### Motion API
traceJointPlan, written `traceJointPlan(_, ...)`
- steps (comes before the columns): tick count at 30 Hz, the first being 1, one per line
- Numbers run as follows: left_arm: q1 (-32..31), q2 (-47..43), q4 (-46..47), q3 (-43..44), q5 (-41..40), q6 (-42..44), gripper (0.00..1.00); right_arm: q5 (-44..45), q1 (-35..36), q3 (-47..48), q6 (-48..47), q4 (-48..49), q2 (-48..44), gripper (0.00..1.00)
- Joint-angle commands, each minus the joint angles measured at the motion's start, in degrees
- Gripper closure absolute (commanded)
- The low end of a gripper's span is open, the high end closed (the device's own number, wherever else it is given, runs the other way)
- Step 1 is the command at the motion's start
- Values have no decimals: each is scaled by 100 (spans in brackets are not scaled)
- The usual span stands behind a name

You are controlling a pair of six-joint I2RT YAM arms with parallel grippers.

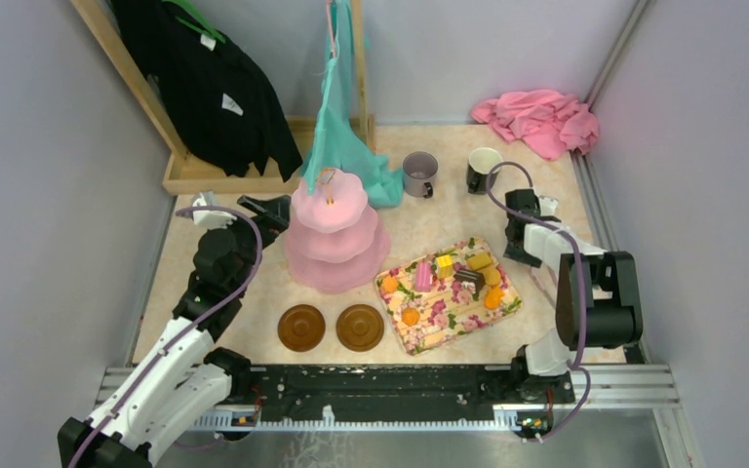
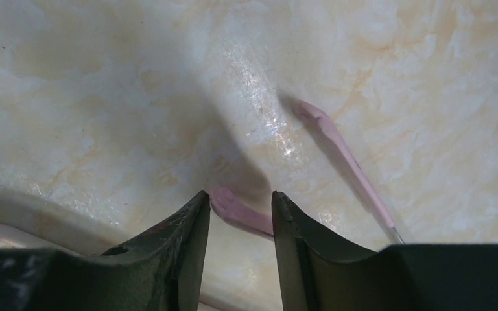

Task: Serve the afternoon tea
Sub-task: Pick up the clamp from the center of the board.

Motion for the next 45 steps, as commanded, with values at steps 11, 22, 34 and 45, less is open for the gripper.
traceJointPlan(11,-46,19,78,-58,57,-101,6,159,-40,-73,86,-1,-119,84)
traceJointPlan(22,-54,150,129,-60,102,-116,6,478,-16,113,-20,-126,-207,100)
traceJointPlan(34,-101,339,168,54,138,-80,6,1510,260,732,-293,-529,-775,100)
traceJointPlan(45,-122,8,-218,150,-31,113,4,1928,1142,1586,-526,-927,-1158,100)
